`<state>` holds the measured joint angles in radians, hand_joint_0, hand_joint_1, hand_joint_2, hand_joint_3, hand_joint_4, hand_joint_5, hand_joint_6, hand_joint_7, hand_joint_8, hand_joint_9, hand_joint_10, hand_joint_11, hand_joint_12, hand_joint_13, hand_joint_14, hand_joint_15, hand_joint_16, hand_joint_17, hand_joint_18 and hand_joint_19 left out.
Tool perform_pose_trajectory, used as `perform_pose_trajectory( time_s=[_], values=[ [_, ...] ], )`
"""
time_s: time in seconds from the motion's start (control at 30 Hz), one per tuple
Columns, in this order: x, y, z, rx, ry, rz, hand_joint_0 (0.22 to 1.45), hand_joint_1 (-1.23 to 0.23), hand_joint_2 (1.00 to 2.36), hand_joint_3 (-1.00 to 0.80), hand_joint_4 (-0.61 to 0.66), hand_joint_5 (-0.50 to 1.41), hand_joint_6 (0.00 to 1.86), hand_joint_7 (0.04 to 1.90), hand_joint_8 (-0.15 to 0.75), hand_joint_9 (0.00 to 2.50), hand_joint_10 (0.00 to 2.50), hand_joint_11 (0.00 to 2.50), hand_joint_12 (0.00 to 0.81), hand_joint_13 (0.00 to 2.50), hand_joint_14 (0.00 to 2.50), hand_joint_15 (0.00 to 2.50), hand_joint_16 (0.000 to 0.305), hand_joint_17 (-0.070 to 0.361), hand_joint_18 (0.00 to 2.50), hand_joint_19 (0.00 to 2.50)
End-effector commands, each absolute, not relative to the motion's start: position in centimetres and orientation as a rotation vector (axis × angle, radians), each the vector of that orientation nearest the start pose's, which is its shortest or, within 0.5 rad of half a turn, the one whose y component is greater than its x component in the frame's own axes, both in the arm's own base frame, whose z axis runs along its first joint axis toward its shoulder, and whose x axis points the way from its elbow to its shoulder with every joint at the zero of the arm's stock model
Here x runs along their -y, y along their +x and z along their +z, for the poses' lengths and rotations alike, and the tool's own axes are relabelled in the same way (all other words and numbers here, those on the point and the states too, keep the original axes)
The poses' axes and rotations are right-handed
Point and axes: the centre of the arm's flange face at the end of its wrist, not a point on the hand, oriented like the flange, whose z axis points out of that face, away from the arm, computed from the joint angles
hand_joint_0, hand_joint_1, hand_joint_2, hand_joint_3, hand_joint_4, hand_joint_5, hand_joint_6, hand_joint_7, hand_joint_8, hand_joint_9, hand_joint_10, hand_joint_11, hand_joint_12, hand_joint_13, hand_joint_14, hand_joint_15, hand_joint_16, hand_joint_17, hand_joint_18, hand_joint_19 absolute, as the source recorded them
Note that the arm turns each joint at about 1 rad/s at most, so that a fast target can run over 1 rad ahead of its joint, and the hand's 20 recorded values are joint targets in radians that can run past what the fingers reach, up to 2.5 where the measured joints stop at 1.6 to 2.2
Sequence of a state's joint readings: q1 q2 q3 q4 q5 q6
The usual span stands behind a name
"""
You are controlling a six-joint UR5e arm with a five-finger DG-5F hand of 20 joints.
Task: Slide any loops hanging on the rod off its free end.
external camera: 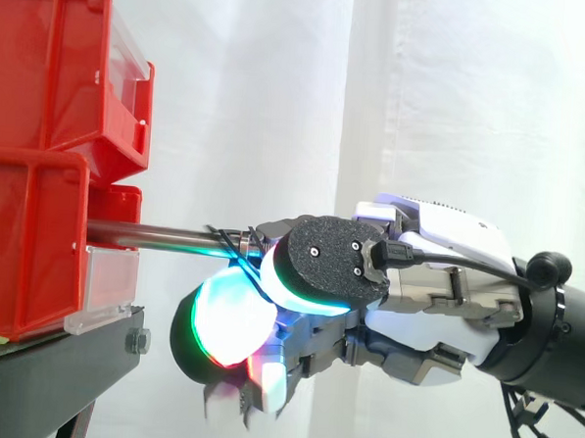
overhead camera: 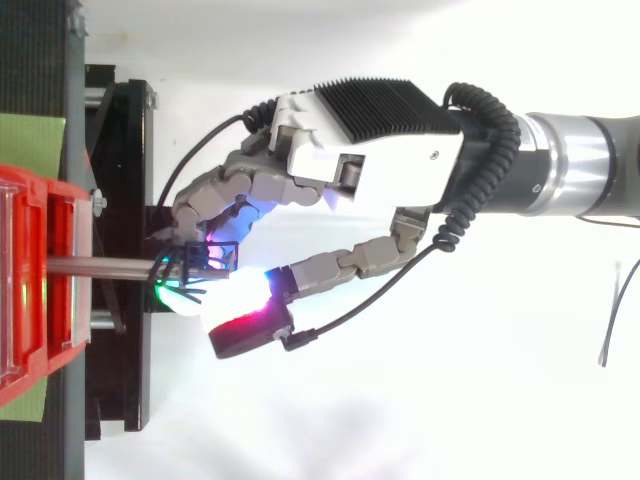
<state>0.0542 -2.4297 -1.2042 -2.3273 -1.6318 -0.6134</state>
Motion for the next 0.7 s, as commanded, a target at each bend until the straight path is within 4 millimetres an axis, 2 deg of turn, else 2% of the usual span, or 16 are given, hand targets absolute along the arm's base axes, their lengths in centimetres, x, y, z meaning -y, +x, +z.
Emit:
perform_pose_trajectory(
  time_s=[0.0,0.23,0.4,0.67],
  values=[
    [9.1,78.9,19.7,-1.286,0.526,0.864,0.61,-0.7,1.01,0.0,0.11,-0.19,0.92,0.82,0.365,1.05,0.01,0.74,0.393,0.91,0.01,0.35,0.063,0.142,0.92,0.43],
    [10.0,78.0,20.3,-1.345,0.549,0.851,0.61,-0.7,1.01,-0.01,0.13,-0.19,0.92,0.81,0.365,1.05,0.01,0.74,0.396,0.91,0.01,0.35,0.063,0.142,0.92,0.43],
    [10.6,77.0,22.7,-1.378,0.574,0.835,0.61,-0.7,1.01,-0.01,0.14,-0.19,0.92,0.82,0.369,1.06,0.01,0.73,0.395,0.92,0.01,0.35,0.063,0.143,0.92,0.43],
    [11.1,74.6,25.1,-1.462,0.622,0.808,0.61,-0.7,1.01,-0.01,0.14,-0.19,0.92,0.81,0.368,1.06,0.01,0.73,0.396,0.92,0.01,0.35,0.063,0.142,0.92,0.43]
  ],
)
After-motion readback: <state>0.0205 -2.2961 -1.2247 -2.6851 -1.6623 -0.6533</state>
